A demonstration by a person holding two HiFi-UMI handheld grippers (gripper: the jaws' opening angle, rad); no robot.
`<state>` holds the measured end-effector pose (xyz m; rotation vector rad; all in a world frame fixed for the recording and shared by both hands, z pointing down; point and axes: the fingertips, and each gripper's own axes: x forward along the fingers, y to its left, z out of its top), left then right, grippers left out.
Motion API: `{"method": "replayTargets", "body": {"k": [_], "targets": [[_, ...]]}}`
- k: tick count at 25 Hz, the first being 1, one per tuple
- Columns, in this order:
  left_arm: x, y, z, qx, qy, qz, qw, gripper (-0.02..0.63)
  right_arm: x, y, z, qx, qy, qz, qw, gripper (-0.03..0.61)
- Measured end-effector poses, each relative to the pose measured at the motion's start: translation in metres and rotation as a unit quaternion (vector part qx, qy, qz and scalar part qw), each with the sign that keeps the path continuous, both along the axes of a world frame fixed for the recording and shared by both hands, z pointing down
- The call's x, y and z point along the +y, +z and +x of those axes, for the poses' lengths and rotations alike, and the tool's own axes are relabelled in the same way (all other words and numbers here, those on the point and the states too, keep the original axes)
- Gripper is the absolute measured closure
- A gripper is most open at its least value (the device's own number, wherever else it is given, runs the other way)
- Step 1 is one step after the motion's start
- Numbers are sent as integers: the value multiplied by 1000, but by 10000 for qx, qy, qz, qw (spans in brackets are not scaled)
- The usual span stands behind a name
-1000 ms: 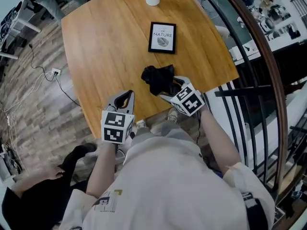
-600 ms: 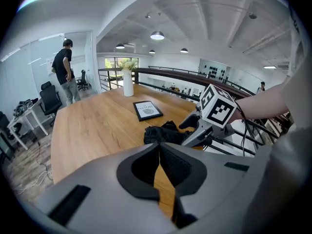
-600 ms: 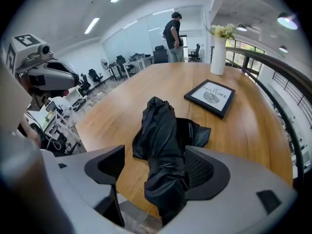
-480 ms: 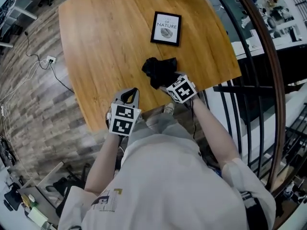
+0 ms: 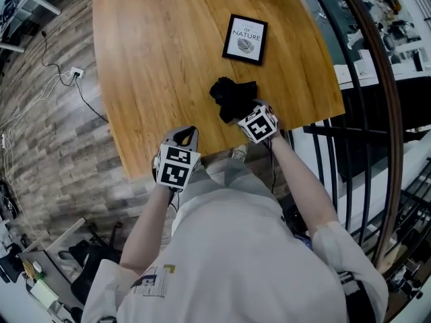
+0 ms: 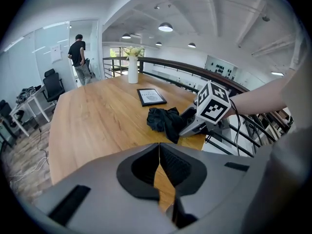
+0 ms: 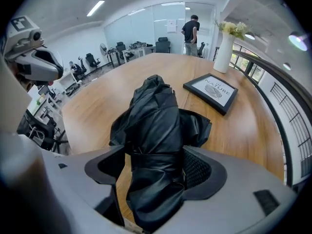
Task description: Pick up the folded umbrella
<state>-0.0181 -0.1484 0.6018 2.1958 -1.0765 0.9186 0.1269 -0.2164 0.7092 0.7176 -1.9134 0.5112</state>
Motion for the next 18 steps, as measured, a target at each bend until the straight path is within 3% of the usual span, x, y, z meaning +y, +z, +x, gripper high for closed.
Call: {"method": "replayTargets", "body": {"k": [3,8,12,18], "targets": [[12,1,0,-17,-24,-28,10000,594,0,1,7,39,178,37,9998,234],[17,-2,-2,-18,-95,-49,9999,594,-2,4,15,35,539,-301,9981,290],[5,-19,-6,40,-178,91,9998,594,-4,-10,10,-419,881,-492,9940,318],[-26,-45,-21,84,-357,494,9981,594,-10,-49,-9,-892,862,-335,9917,327]]}}
